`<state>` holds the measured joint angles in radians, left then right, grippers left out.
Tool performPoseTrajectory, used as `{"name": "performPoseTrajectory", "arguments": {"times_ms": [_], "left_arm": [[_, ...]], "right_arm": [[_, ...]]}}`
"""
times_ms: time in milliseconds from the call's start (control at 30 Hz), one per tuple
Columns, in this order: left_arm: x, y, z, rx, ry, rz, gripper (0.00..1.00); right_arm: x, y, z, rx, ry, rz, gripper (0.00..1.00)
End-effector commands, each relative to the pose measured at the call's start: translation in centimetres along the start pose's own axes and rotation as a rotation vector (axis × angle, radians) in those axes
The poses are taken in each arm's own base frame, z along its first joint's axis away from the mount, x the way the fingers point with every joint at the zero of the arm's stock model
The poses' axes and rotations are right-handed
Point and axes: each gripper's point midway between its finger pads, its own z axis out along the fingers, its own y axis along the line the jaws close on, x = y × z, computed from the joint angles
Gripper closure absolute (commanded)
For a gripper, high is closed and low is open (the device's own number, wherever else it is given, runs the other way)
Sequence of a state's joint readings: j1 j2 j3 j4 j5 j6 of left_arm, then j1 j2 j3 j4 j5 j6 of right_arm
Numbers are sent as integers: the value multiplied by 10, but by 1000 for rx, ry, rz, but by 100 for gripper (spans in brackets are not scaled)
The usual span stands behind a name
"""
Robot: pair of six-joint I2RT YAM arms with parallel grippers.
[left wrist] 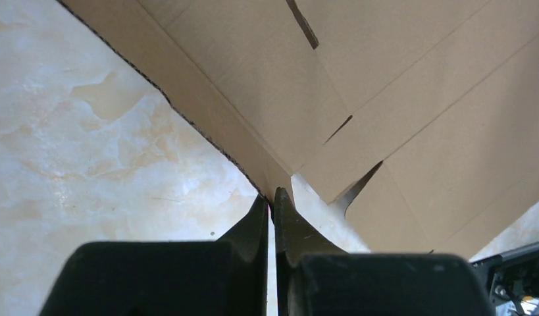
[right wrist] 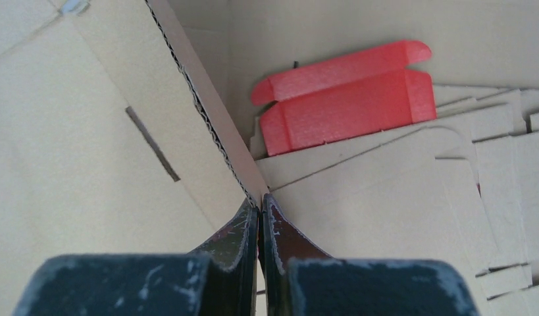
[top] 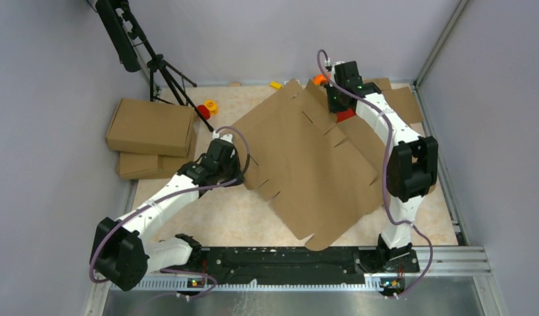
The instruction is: Fold the paper box
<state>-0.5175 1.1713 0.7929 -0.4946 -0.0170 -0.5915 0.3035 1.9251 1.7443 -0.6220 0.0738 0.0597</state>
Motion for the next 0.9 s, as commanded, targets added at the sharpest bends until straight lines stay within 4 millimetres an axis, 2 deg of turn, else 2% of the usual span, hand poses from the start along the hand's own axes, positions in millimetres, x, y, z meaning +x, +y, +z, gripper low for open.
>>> {"name": "performPoseTrajectory", "arguments": {"times_ms": [0,133,233,333,467,667,800,867], "left_arm": [[20,-22,-13,131,99,-18,100],[46,-42,-12,256,190,-78,100],[60,-48,-10,266,199,-75,100],[74,-57,-12,277,216,-62,100],[96,-81,-15,314,255,-35,100],[128,-117,-17,380,308,-12,100],[139,-127,-19,328,300,86,99],[144,-131,-27,318,298,147,93]], "right_arm": [[-34,23,-12,-122,-73,-18,100],[-33,45,-8,-142,-23,-128,100],[-31,55,3,-74,-5,-202,100],[-31,69,13,-77,-6,-221,100],[-35,91,26,-154,-21,-213,100],[-35,129,35,-238,-55,-242,98],[-25,141,45,-231,-33,-243,98],[-18,139,50,-211,-18,-234,97]]}}
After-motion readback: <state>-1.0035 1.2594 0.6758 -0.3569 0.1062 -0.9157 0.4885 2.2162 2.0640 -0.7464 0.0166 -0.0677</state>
